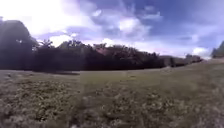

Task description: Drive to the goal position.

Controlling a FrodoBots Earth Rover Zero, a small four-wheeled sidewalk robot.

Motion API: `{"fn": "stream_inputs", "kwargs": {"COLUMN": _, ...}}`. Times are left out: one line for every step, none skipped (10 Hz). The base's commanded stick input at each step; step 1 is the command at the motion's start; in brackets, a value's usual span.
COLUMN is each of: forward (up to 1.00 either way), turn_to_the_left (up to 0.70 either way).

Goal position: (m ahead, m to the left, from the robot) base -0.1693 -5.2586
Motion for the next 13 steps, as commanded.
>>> {"fn": "stream_inputs", "kwargs": {"forward": 0.70, "turn_to_the_left": 0.00}}
{"fn": "stream_inputs", "kwargs": {"forward": 0.70, "turn_to_the_left": 0.00}}
{"fn": "stream_inputs", "kwargs": {"forward": 0.70, "turn_to_the_left": 0.00}}
{"fn": "stream_inputs", "kwargs": {"forward": 0.70, "turn_to_the_left": 0.00}}
{"fn": "stream_inputs", "kwargs": {"forward": 0.70, "turn_to_the_left": 0.00}}
{"fn": "stream_inputs", "kwargs": {"forward": 0.70, "turn_to_the_left": 0.00}}
{"fn": "stream_inputs", "kwargs": {"forward": 0.70, "turn_to_the_left": 0.00}}
{"fn": "stream_inputs", "kwargs": {"forward": 0.70, "turn_to_the_left": 0.00}}
{"fn": "stream_inputs", "kwargs": {"forward": 0.70, "turn_to_the_left": 0.00}}
{"fn": "stream_inputs", "kwargs": {"forward": 0.70, "turn_to_the_left": 0.00}}
{"fn": "stream_inputs", "kwargs": {"forward": 0.70, "turn_to_the_left": 0.00}}
{"fn": "stream_inputs", "kwargs": {"forward": 0.70, "turn_to_the_left": 0.00}}
{"fn": "stream_inputs", "kwargs": {"forward": 0.70, "turn_to_the_left": 0.00}}
